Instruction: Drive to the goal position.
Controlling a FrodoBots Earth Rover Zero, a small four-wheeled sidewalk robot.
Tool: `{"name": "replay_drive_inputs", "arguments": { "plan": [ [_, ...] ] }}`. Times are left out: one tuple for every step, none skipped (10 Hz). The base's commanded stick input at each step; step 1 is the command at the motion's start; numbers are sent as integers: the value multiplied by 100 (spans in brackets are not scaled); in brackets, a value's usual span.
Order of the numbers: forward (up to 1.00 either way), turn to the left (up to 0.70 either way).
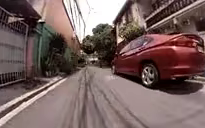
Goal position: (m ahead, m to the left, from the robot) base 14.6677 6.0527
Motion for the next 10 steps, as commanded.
{"name": "replay_drive_inputs", "arguments": {
  "plan": [
    [100, 0],
    [100, 0],
    [100, 0],
    [100, 0],
    [100, 0],
    [100, 0],
    [100, 0],
    [100, 0],
    [100, 0],
    [100, 0]
  ]
}}
